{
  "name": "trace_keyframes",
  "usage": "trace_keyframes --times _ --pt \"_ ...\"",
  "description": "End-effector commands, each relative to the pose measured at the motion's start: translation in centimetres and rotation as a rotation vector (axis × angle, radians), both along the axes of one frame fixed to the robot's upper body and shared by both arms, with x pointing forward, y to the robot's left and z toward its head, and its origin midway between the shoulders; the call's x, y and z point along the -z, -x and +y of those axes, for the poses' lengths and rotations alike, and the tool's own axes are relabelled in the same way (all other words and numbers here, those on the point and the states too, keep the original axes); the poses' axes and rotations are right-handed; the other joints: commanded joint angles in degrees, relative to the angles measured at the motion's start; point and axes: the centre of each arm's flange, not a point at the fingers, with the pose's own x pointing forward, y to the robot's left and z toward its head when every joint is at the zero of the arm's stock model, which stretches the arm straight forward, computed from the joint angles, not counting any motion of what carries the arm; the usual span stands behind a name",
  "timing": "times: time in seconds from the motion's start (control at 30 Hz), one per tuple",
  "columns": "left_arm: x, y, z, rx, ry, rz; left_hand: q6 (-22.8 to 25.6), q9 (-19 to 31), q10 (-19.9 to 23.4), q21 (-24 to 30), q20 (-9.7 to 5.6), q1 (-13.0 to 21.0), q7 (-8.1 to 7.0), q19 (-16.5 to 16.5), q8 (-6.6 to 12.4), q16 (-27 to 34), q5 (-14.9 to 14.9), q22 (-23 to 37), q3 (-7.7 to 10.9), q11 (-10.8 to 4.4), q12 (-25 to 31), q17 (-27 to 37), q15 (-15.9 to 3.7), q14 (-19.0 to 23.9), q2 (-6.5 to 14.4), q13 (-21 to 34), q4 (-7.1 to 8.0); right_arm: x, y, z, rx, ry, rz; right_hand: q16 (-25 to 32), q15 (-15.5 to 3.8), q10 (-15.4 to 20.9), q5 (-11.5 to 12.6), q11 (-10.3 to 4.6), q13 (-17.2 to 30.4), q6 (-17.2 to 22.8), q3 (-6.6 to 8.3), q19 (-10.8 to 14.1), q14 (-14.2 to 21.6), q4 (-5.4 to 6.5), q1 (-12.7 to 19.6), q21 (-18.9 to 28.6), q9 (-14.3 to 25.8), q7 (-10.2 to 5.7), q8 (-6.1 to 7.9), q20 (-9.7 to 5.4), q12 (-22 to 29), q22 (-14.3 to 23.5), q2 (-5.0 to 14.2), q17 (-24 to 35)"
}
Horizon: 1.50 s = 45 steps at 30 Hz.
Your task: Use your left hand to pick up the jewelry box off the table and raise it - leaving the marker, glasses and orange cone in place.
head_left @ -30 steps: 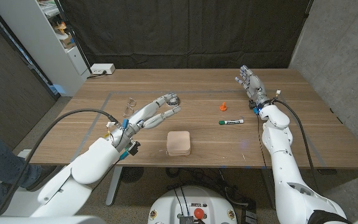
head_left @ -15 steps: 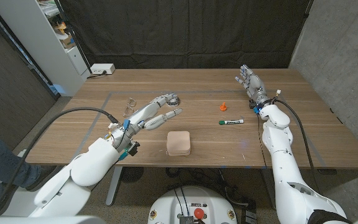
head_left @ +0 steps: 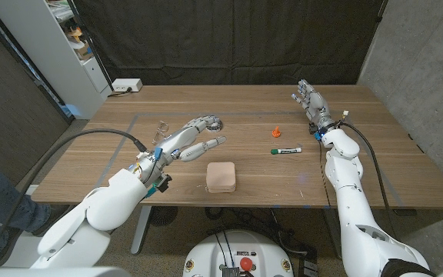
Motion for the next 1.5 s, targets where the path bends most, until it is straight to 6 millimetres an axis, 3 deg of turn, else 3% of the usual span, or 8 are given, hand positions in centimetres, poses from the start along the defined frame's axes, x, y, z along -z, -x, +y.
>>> trace_keyframes --times 0.03,0.17,0.6,0.63,0.7,0.83,1.07,1.5 --pt "-0.3 0.4 0.0 -0.076 -0.062 -0.041 -0.07 0.33 -0.29 -0.01 1.54 1.36 -0.18 -0.07 0.16 -0.22 -0.14 0.17 0.47 0.03 -0.14 0.06 0.0 0.0 0.04 0.28 -1.14 -0.2 -0.4 0.5 0.0 0.001 0.01 0.05 0.23 0.33 0.36 0.04 0.24 0.52 0.04 0.56 0.39 -0.25 -0.18 0.49 0.17 -0.04 0.21 0.15 0.5 0.24 -0.04 -0.07" --pt "-0.3 0.4 0.0 -0.093 -0.072 -0.043 -0.51 0.38 -0.67 0.3 5.69 3.16 -1.35 0.58 0.0 -0.19 -0.38 0.28 1.08 0.21 -0.24 0.08 0.6 -0.09 -0.16 0.32 -2.79 -0.2 -0.5 0.7 -0.003 0.006 0.01 0.05 0.21 0.31 0.36 0.02 0.24 0.45 0.04 0.49 0.38 -0.23 -0.22 0.46 0.17 -0.28 0.17 0.22 0.49 0.24 0.0 -0.06" --pt "-0.5 0.4 -0.4 -0.166 -0.114 -0.074 -0.93 0.45 -0.65 0.62 6.4 4.73 -3.45 1.48 -0.06 0.1 -0.53 0.4 1.52 0.94 -0.08 0.18 2.19 0.62 -0.55 0.44 -4.21 -0.1 -1.1 1.1 -0.01 0.01 0.018 0.1 0.18 0.27 0.37 -0.17 0.24 0.42 0.01 0.43 0.5 -0.23 -0.28 0.44 0.17 -0.45 0.16 0.38 0.47 0.25 0.01 -0.05" --pt "-0.5 0.4 -0.4 -0.169 -0.116 -0.077 -1.07 0.46 -0.65 0.68 6.43 4.95 -4.01 1.63 -0.1 0.12 -0.56 0.43 1.57 0.93 -0.05 0.2 2.22 0.67 -0.63 0.47 -4.4 -0.1 -1.1 1.1 -0.011 0.009 0.02 0.1 0.18 0.24 0.37 -0.17 0.24 0.39 0.02 0.43 0.49 -0.23 -0.28 0.44 0.17 -0.41 0.15 0.39 0.46 0.25 0.02 -0.05" --pt "-0.5 0.4 -0.6 -0.175 -0.12 -0.081 -2.1 0.5 -0.97 0.74 6.56 5.91 -6.91 2.04 -0.32 0.16 -0.69 0.5 1.79 0.72 -0.03 0.28 2.38 0.88 -1.02 0.61 -5.19 0.0 -1.2 1.1 -0.012 0.008 0.021 0.09 0.16 0.27 0.37 -0.1 0.24 0.39 0.01 0.38 0.48 -0.23 -0.29 0.42 0.17 -0.55 0.15 0.45 0.47 0.25 0.02 -0.05" --pt "-0.6 0.2 -1.0 -0.186 -0.135 -0.09 -3.0 0.51 -1.09 0.78 6.61 6.5 -9.45 2.32 -0.5 0.21 -0.76 0.55 1.89 0.57 0.03 0.31 2.67 1.12 -1.29 0.69 -5.56 0.0 -1.4 0.9 -0.012 0.011 0.022 0.09 0.3 0.27 0.37 -0.1 0.24 0.24 0.01 0.35 0.51 -0.25 -0.3 0.42 0.17 -0.88 0.09 0.53 0.47 0.25 0.03 -0.05" --pt "-0.9 0.3 -1.8 -0.224 -0.18 -0.123 -3.92 0.52 -1.42 0.88 6.66 6.99 -10.37 2.71 -0.61 0.23 -0.76 0.59 1.94 0.34 0.0 0.34 3.32 1.26 -1.64 0.75 -5.85 0.0 -1.6 0.3 -0.006 0.002 0.025 0.07 0.25 0.27 0.38 -0.12 0.25 0.2 0.01 0.31 0.47 -0.28 -0.3 0.41 0.18 -1.02 0.08 0.59 0.47 0.25 0.03 -0.06" --pt "-1.2 0.4 -2.7 -0.283 -0.258 -0.124 -3.1 0.56 -2.17 1.3 6.71 8.09 -10.21 4.02 0.06 0.65 -0.62 0.75 1.9 0.55 0.01 0.45 3.71 2.48 -2.74 1.05 -6.45 -0.5 -1.9 0.1 -0.008 0.01 0.02 0.07 0.27 0.24 0.4 -0.21 0.25 0.23 0.02 0.23 0.52 -0.33 -0.3 0.4 0.19 -1.06 0.11 0.7 0.46 0.25 0.04 -0.07"
